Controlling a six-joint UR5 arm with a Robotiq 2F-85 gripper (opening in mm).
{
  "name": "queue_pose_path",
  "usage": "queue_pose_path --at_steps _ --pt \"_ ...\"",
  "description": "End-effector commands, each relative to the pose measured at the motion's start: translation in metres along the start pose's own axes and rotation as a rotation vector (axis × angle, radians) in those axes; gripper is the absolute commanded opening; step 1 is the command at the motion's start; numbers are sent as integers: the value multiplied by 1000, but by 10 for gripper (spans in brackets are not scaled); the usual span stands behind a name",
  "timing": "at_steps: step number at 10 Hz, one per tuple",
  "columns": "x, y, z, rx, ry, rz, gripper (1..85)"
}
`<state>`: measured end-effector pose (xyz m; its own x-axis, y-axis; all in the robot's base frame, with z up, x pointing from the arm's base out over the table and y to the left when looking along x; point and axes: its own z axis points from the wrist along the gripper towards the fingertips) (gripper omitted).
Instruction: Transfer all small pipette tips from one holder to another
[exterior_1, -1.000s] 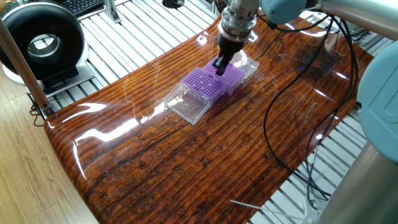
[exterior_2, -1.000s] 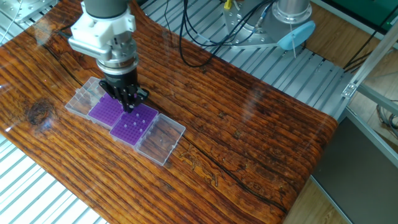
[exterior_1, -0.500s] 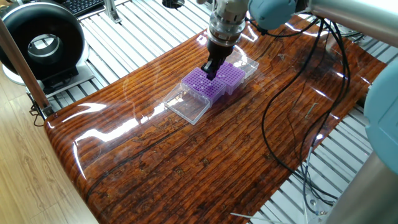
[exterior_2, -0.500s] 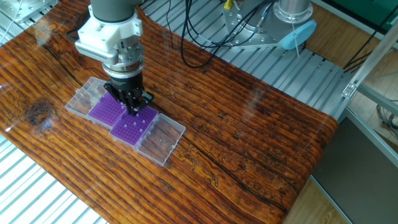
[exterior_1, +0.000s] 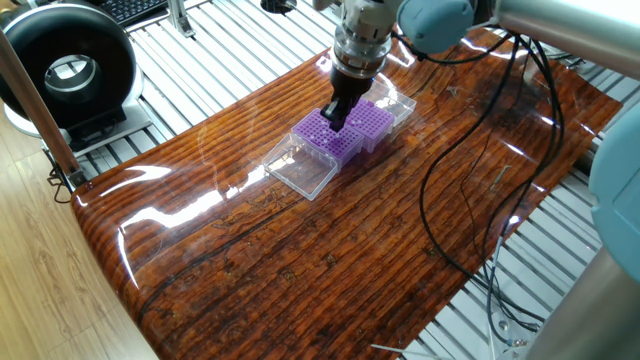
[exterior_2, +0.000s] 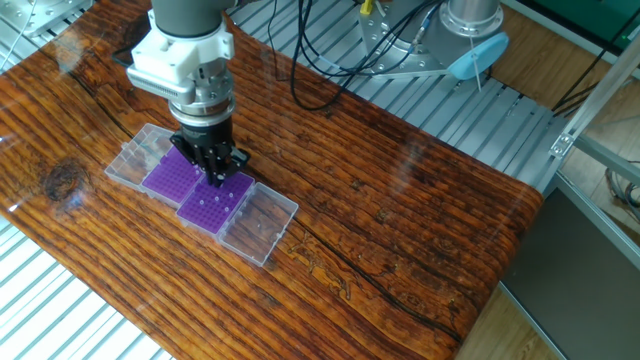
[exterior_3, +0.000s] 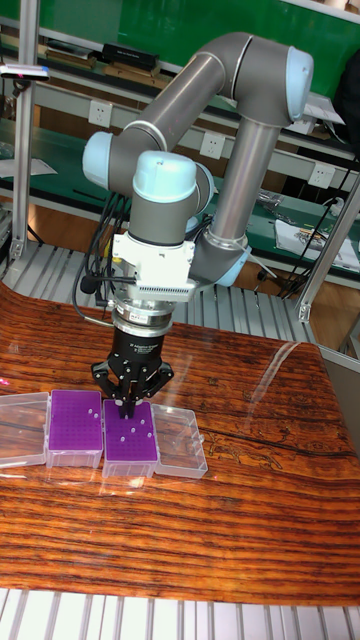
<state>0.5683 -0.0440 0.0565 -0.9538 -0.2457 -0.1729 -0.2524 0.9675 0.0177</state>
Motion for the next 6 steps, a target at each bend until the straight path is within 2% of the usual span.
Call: queue_pose_path --at_steps 1,6 --pt "3 0 3 -9 -15 6 170" --pt "7 2 3 -1 -9 13 170"
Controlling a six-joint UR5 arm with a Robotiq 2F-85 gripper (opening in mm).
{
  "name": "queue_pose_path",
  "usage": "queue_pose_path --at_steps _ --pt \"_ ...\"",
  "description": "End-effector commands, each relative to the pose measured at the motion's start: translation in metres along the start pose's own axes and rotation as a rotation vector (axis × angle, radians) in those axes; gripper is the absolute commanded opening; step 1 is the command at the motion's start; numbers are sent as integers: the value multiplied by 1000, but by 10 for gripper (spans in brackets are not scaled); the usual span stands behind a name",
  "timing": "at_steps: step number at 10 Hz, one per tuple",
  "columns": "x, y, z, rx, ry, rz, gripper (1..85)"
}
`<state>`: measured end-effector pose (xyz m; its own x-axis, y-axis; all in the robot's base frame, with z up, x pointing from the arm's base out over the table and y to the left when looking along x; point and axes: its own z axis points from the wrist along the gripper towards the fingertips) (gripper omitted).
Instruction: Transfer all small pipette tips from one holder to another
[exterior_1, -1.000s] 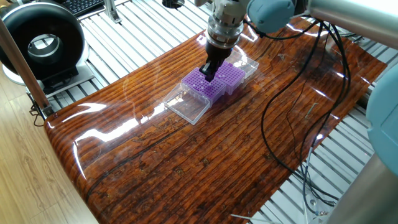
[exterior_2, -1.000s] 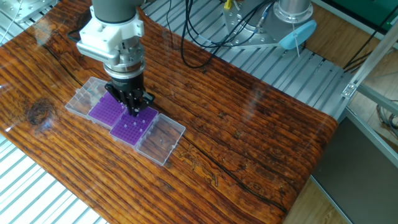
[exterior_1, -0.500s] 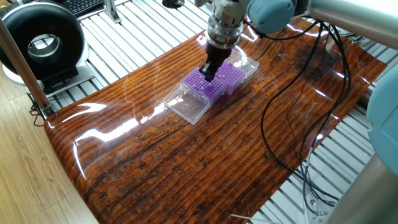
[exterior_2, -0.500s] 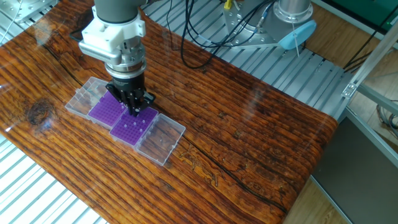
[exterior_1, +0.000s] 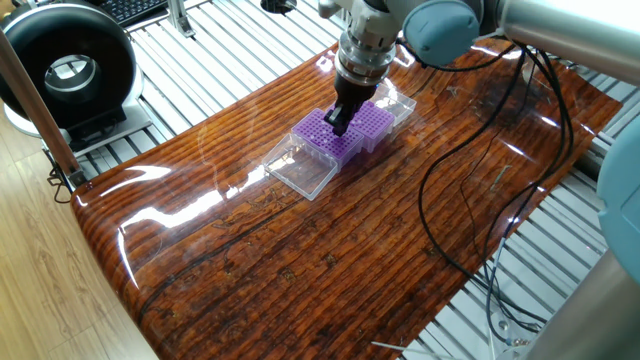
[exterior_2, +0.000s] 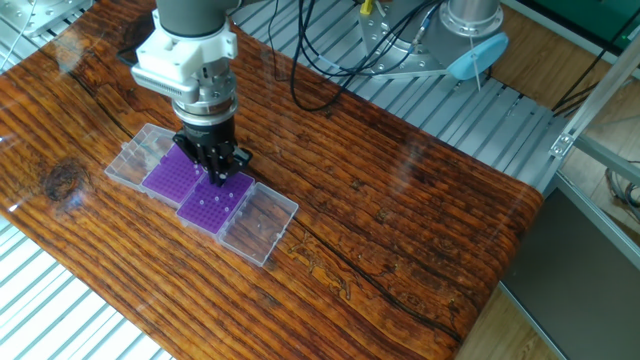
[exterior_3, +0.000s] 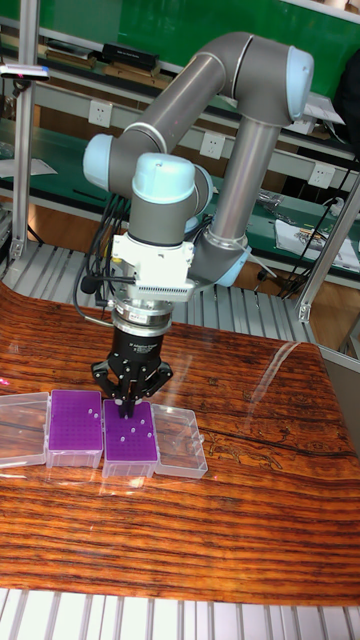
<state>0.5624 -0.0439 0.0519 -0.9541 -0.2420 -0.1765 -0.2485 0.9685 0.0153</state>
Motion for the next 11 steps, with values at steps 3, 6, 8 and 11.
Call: queue_pose_path --at_steps 3,6,8,11 --pt "0 3 1 -4 -9 11 170" --pt "1 3 2 -2 -8 11 170" --pt "0 3 3 0 -9 11 170" --pt "1 3 4 0 -9 11 167"
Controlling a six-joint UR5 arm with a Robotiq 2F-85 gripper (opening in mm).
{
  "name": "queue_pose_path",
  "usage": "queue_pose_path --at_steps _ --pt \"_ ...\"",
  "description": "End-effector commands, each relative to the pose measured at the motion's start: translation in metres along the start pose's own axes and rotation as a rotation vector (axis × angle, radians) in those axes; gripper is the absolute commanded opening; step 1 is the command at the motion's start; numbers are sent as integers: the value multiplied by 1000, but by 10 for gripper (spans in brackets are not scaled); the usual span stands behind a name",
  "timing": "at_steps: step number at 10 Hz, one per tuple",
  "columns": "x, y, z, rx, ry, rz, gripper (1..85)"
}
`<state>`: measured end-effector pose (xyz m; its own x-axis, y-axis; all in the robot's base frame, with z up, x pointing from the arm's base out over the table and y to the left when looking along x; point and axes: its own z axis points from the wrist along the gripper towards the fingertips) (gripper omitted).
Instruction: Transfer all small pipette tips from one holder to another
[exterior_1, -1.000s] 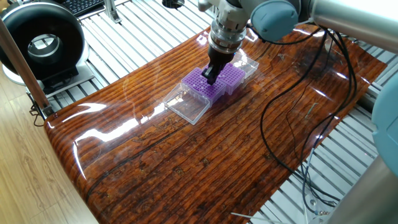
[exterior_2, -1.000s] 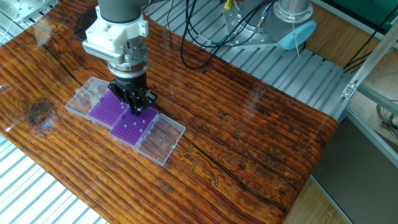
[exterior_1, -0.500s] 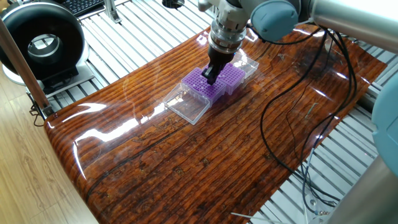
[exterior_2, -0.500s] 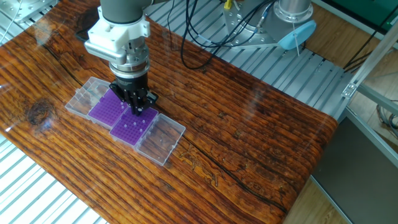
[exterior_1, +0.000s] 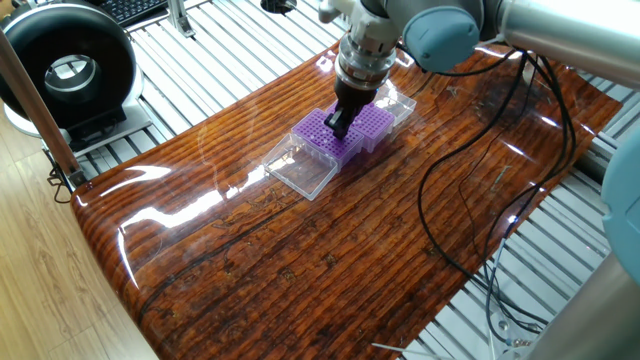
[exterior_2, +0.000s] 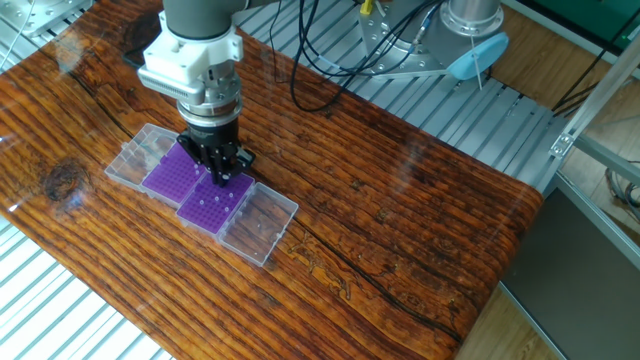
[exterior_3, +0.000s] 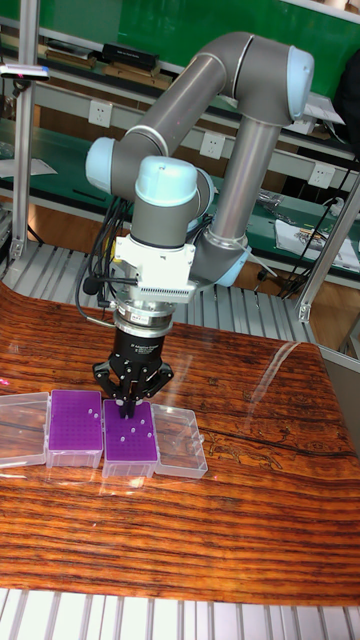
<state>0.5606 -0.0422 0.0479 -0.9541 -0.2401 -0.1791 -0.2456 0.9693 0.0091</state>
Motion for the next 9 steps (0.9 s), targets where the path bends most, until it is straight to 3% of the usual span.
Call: queue_pose_path --at_steps 1,9 --pt "-2 1 1 -5 -8 7 167" --pt "-3 1 3 -8 -15 2 153"
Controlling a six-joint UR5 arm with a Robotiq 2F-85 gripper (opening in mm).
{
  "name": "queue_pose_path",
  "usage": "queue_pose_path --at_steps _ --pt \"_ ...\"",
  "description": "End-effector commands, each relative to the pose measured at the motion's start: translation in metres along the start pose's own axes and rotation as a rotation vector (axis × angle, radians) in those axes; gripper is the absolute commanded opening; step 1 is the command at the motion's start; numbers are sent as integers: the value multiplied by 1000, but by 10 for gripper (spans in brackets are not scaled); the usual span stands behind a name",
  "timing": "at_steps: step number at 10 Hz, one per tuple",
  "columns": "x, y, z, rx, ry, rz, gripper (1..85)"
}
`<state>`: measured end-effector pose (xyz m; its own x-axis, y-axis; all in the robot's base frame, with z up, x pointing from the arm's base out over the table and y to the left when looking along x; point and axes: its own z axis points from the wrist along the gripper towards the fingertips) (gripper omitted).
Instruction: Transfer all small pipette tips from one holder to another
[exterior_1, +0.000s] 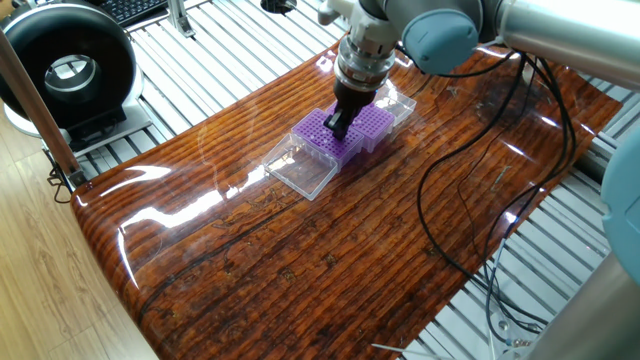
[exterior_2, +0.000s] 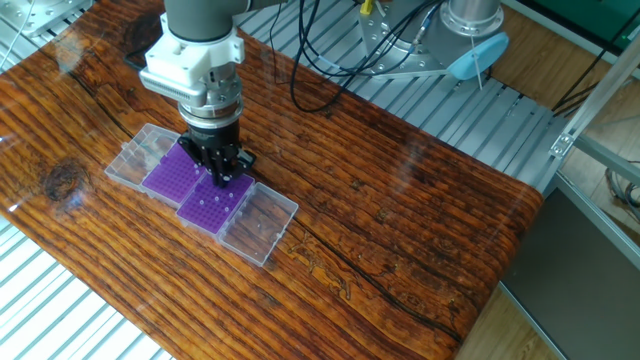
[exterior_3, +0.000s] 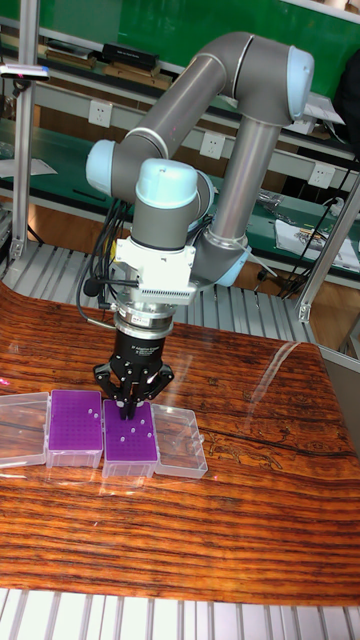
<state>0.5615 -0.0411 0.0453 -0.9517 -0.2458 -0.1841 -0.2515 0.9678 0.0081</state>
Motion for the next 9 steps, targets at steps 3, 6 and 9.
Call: queue_pose_path --at_steps 3,6,9 --pt "-2 2 -2 -14 -8 -9 153" --pt "-1 1 -1 -19 -7 -22 153" --pt "-2 1 -2 -30 -7 -36 157"
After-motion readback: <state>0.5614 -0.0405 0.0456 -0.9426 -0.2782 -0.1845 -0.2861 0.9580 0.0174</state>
